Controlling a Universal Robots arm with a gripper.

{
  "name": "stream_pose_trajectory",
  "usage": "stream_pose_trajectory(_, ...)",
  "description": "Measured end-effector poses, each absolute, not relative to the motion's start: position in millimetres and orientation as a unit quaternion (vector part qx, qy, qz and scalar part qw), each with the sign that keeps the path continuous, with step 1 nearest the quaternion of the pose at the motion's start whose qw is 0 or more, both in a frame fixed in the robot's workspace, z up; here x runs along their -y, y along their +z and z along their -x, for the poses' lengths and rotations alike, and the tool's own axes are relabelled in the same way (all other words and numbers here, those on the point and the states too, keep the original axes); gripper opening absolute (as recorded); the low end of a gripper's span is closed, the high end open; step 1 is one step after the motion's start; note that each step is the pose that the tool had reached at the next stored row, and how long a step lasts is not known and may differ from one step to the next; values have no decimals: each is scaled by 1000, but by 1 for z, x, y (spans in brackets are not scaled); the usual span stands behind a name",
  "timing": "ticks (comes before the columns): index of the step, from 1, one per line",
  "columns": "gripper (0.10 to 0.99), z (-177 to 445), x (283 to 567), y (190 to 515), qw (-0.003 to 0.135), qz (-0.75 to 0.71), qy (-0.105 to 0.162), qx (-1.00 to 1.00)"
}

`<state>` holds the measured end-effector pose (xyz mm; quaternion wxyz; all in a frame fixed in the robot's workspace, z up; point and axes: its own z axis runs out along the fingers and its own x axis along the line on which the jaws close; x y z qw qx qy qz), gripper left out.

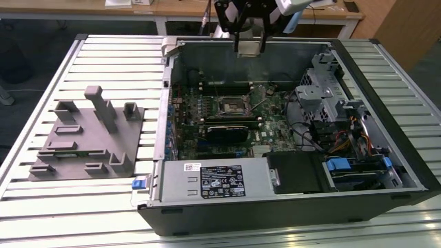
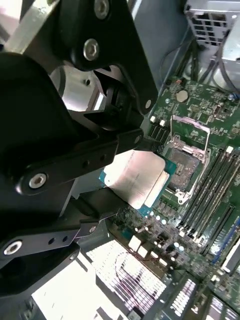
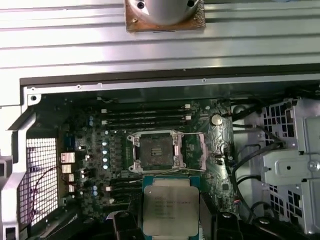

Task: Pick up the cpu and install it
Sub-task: 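Place the cpu into insertion slot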

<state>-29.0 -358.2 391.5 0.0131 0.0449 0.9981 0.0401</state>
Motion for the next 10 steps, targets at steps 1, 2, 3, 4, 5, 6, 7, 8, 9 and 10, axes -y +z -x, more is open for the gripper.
stream_pose_trajectory(1, 545, 29, 358, 391, 13, -53, 40, -998)
stream_pose_trajectory(2, 545, 29, 358, 391, 14, -61, 40, -997)
stream_pose_trajectory(3, 545, 29, 358, 391, 14, -69, 40, -997)
stream_pose_trajectory(4, 545, 29, 358, 390, 15, -77, 40, -996)
stream_pose_trajectory(5, 545, 29, 358, 390, 15, -83, 39, -996)
stream_pose_trajectory(6, 545, 29, 358, 390, 15, -90, 39, -995)
stream_pose_trajectory(7, 545, 29, 358, 389, 16, -96, 39, -995)
stream_pose_trajectory(8, 545, 29, 358, 389, 16, -101, 39, -994)
stream_pose_trajectory(9, 545, 29, 358, 389, 16, -106, 39, -993)
stream_pose_trajectory(10, 545, 29, 358, 389, 16, -111, 39, -993)
